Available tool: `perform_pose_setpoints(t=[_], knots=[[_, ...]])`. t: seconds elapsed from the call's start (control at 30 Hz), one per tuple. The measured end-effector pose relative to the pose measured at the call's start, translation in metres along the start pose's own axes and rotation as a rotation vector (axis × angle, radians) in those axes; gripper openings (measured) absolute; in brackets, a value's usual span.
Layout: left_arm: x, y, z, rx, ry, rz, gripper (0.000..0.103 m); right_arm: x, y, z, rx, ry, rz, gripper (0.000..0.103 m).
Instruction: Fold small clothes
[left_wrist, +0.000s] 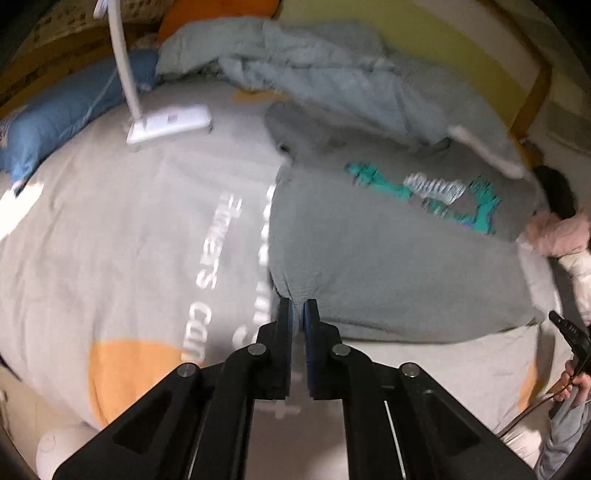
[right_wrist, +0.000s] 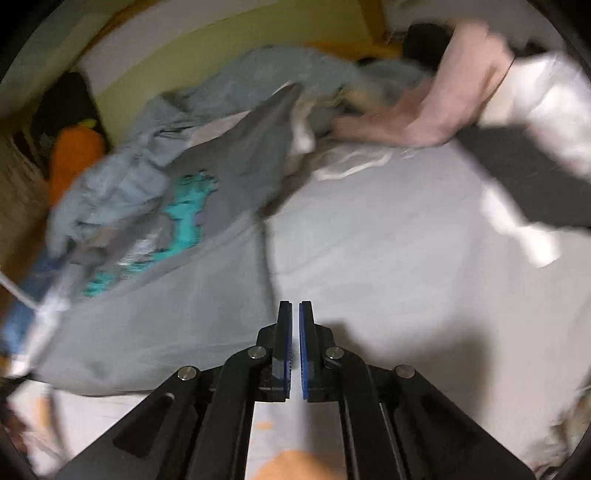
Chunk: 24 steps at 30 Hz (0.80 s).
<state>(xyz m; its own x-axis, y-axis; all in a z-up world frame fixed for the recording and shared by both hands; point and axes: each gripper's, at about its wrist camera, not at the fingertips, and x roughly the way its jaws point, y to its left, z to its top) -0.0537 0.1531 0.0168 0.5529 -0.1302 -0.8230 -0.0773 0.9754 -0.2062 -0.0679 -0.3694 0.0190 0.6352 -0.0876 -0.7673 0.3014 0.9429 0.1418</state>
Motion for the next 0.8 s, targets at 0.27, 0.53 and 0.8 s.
perform_pose_setpoints(t=[0.27,0.53,0.8], knots=[[0.028,-0.019,-0.024,0.085,0.029,0.144,0.019,-0.030,-0.016,-0.001,0.112,-0.125,0.073,0.035],[-0.003,-0.049,0.023,0.011,-0.035,0.052,0.018,0.005,-0.001,0.039,0.020,-0.048,0.199,0.033],[0.052,-0.094,0.008,0.153,0.084,-0.040,0.018,0.037,0.048,-0.002,-0.158,0.168,0.274,0.025]])
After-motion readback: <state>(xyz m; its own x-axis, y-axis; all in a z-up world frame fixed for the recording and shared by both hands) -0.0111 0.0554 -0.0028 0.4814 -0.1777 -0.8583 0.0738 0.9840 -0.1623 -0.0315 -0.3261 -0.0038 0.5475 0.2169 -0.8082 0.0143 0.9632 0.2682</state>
